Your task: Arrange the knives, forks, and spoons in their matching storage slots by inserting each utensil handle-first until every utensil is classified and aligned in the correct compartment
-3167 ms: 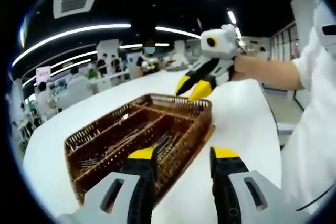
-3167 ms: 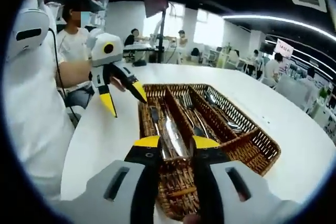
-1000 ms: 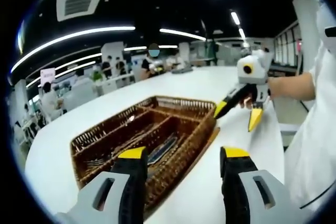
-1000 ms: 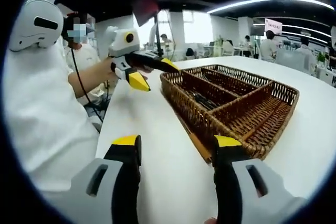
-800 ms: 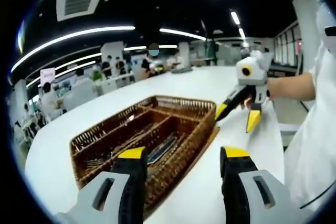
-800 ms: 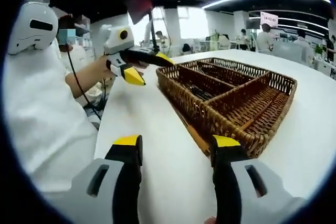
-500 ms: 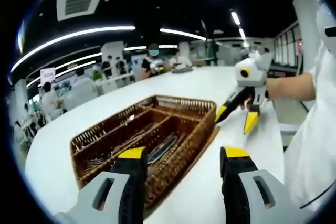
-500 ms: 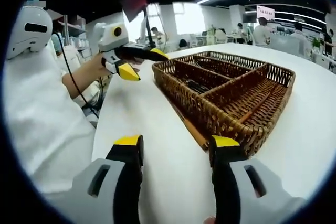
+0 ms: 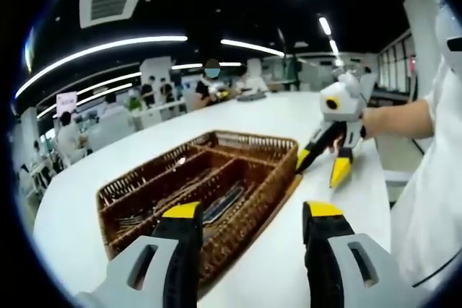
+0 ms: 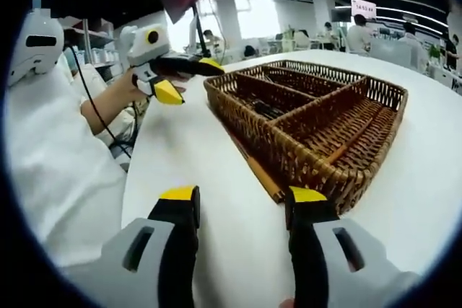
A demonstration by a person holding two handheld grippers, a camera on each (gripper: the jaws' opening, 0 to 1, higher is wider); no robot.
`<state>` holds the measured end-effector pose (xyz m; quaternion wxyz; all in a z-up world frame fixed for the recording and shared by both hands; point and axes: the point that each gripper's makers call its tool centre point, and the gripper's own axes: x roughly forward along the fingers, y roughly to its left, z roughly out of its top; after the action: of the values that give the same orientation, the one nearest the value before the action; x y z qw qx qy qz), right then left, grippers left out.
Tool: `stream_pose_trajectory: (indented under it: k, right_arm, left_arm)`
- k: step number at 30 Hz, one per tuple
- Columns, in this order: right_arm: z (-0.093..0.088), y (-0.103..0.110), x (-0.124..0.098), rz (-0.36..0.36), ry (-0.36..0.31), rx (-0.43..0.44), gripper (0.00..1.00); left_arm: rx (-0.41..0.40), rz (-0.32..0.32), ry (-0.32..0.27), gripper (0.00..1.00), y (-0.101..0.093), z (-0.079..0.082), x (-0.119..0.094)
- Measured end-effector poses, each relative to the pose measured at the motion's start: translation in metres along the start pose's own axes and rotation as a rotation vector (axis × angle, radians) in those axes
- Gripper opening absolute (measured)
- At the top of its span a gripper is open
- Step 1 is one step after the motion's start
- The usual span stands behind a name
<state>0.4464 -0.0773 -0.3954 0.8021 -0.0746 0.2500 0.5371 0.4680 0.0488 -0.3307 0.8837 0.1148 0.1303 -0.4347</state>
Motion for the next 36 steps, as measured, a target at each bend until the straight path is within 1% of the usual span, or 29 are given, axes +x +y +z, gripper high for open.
stream_pose_trajectory:
  k: [4, 7, 8, 12, 16, 22, 26, 29, 32, 33, 35, 36]
  right_arm:
    - [-0.001, 0.002, 0.003, 0.013, 0.018, -0.005, 0.47]
    - [-0.003, 0.007, 0.004, 0.039, 0.041, 0.003, 0.37]
    - [-0.003, 0.008, 0.004, 0.042, 0.041, 0.001, 0.36]
    - [-0.003, 0.012, 0.005, 0.055, 0.056, -0.006, 0.35]
    - [-0.002, 0.013, 0.006, 0.063, 0.070, -0.018, 0.30]
    - [0.001, 0.014, 0.009, 0.072, 0.103, -0.049, 0.28]
    - [-0.001, 0.016, 0.012, 0.087, 0.158, -0.076, 0.23]
    - [0.000, 0.015, 0.015, 0.092, 0.176, -0.077, 0.23]
    - [0.001, 0.013, 0.018, 0.092, 0.197, -0.100, 0.21]
    - [0.000, 0.011, 0.018, 0.080, 0.219, -0.120, 0.22]
    - [0.000, 0.010, 0.019, 0.078, 0.224, -0.133, 0.21]
    - [0.003, 0.012, 0.023, 0.090, 0.235, -0.131, 0.21]
  left_arm:
    - [-0.003, 0.003, 0.002, 0.55, 0.001, -0.002, -0.001]
    - [-0.006, 0.004, -0.001, 0.55, 0.001, -0.002, -0.002]
    - [-0.006, 0.004, -0.001, 0.55, 0.001, -0.002, -0.002]
    - [-0.008, 0.006, 0.000, 0.55, 0.002, -0.003, -0.003]
    - [-0.009, 0.007, -0.002, 0.55, 0.002, -0.003, -0.003]
    - [-0.009, 0.008, -0.004, 0.55, 0.003, -0.003, -0.004]
    - [-0.009, 0.010, -0.003, 0.55, 0.004, -0.003, -0.005]
    - [-0.009, 0.011, -0.003, 0.55, 0.004, -0.004, -0.005]
    - [-0.009, 0.012, -0.002, 0.55, 0.004, -0.004, -0.005]
    - [-0.009, 0.013, -0.001, 0.55, 0.004, -0.004, -0.005]
    - [-0.009, 0.013, -0.001, 0.55, 0.004, -0.004, -0.006]
    - [-0.007, 0.015, 0.001, 0.55, 0.004, -0.004, -0.006]
